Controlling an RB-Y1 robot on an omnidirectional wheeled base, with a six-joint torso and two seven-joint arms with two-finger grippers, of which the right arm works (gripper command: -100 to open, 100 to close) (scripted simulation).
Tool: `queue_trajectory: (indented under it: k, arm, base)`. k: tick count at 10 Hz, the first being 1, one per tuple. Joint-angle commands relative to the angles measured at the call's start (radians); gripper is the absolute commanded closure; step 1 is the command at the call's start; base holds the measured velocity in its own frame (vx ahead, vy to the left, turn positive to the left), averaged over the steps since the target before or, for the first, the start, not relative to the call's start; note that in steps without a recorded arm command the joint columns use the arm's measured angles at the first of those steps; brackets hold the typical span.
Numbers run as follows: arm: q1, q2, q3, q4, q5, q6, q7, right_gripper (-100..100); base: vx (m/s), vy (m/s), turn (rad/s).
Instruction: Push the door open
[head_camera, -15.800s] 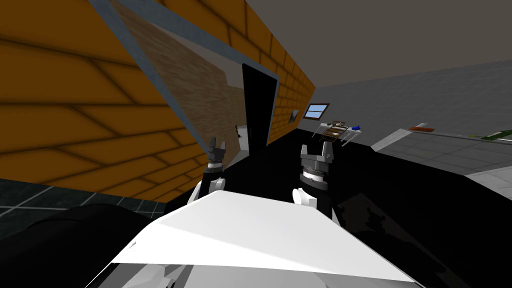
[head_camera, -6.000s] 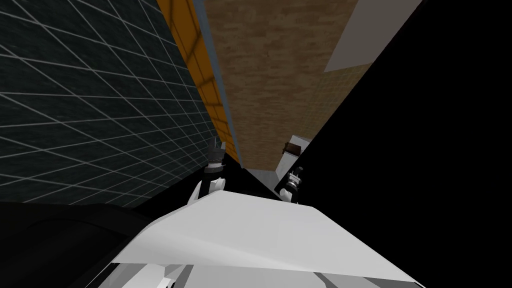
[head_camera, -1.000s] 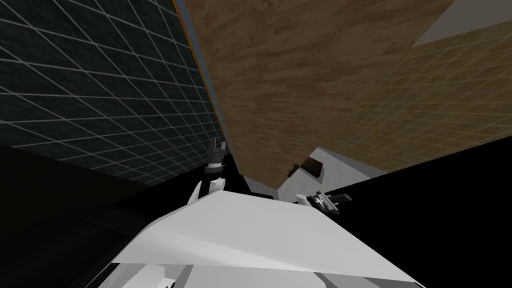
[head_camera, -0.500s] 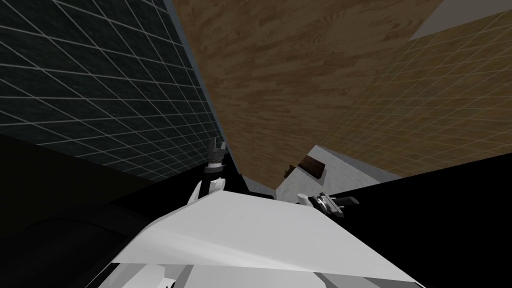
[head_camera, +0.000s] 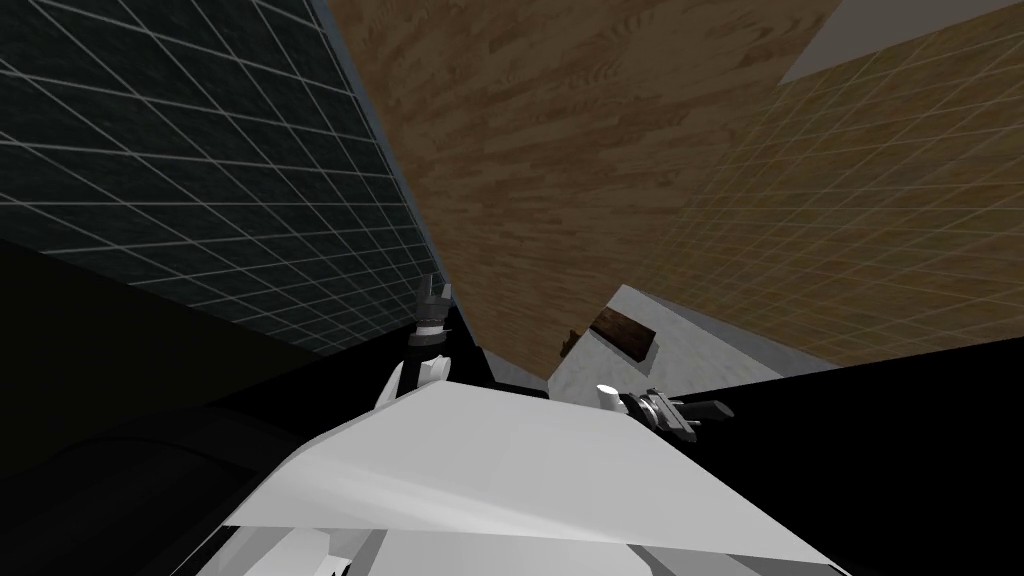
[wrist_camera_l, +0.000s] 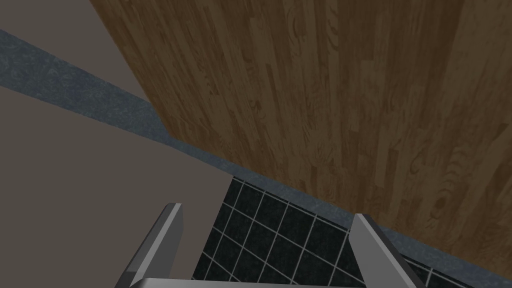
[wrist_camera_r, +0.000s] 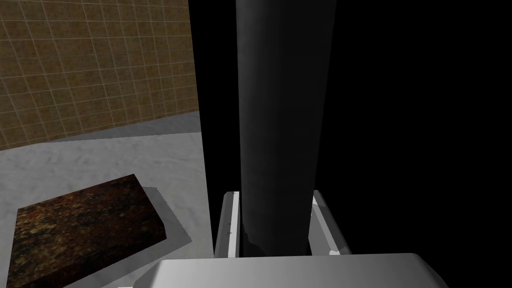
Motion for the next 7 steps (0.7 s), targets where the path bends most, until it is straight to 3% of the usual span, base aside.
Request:
queue_trajectory:
  k: [1, 3, 5, 7]
  arm:
    - [0.022, 0.002, -0.012, -0.04, -0.004, -0.001, 0.012, 100]
    - [0.008, 0.001, -0.042, -0.031, -0.023, -0.034, 0.026, 100]
    - [0.008, 0.001, -0.042, -0.031, -0.023, -0.034, 0.026, 100]
    - [-0.002, 0.001, -0.062, -0.025, -0.035, -0.057, 0.035, 100]
  base:
    - [-0.003, -0.037, 0.009]
    - [0.001, -0.084, 0.09]
    - [0.006, -0.054, 0.007]
    - [-0.001, -0.057, 0.052]
